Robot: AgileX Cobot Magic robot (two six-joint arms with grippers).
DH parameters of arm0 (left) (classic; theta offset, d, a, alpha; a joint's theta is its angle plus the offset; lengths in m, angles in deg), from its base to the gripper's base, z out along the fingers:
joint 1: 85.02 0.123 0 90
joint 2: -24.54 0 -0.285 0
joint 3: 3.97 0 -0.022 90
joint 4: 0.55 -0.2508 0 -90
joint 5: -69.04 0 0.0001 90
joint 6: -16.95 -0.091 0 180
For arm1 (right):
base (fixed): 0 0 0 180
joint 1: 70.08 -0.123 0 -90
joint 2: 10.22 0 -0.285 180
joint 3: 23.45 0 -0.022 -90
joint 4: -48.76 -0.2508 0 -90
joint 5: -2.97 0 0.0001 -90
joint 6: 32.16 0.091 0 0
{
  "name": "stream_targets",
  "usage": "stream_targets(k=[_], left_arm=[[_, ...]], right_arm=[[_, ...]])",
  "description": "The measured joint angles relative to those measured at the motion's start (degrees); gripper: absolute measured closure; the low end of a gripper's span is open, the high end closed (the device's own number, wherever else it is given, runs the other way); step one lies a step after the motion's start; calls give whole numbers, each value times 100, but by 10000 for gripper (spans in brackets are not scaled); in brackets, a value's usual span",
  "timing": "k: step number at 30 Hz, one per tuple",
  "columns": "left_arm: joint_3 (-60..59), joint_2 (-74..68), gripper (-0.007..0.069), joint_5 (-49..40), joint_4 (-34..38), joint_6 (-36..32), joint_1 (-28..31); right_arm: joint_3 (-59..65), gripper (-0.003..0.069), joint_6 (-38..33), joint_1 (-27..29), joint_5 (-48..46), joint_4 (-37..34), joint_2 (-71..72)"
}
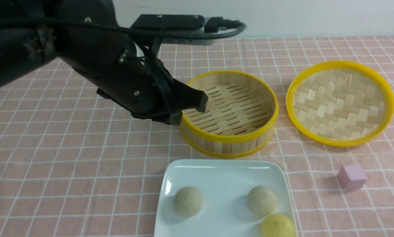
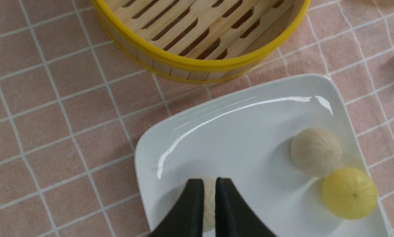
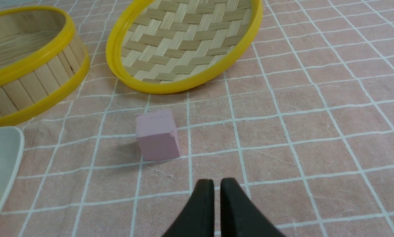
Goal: Put the steamed buns into the plate on the pink tablecloth.
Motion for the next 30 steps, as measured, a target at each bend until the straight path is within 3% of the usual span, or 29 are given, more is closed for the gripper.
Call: stream_targets(k=[7,19,30], left_arm=[[0,347,538,-208,-44,0,0],[3,1293,538,-1231,-1528,804,0],[3,2079,532,-1487,-1959,860,0]], right_arm=[[0,599,-22,-89,0,0,0],[0,578,-41,-638,0,0,0],[-4,564,75,-639,-20,0,0]])
